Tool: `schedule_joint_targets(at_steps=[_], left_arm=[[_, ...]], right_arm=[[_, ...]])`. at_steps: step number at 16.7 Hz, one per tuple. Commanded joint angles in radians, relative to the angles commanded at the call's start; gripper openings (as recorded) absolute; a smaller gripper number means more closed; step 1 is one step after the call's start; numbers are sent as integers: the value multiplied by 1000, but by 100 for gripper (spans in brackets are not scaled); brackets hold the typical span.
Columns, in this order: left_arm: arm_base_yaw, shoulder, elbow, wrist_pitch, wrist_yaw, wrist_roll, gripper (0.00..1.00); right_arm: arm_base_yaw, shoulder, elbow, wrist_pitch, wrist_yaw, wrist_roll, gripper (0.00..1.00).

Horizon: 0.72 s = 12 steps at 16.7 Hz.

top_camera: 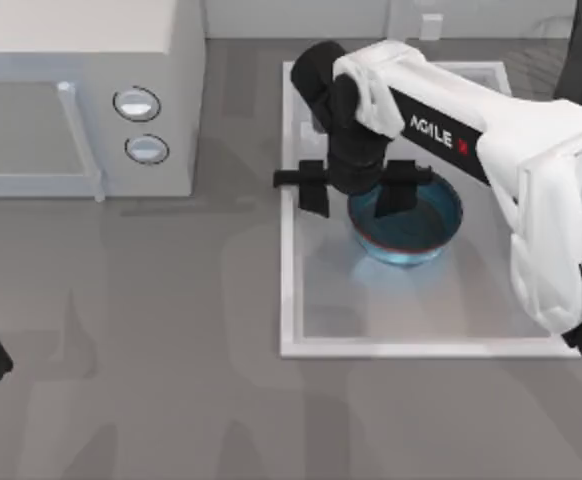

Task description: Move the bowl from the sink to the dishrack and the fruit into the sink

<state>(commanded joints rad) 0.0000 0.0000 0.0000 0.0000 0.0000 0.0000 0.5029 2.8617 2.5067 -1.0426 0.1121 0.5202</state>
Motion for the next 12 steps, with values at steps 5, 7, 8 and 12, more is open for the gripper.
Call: schedule_joint_targets(at_steps=[5, 7, 8, 12], left_arm=[[0, 0, 0, 0, 0, 0, 100], [0, 0, 0, 0, 0, 0, 100], [0, 0, 0, 0, 0, 0, 100], [0, 0, 0, 0, 0, 0, 100]], right_arm=[[0, 0, 0, 0, 0, 0, 17], [0, 0, 0, 0, 0, 0, 2], [0, 0, 0, 0, 0, 0, 0], [0, 0, 0, 0, 0, 0, 0]])
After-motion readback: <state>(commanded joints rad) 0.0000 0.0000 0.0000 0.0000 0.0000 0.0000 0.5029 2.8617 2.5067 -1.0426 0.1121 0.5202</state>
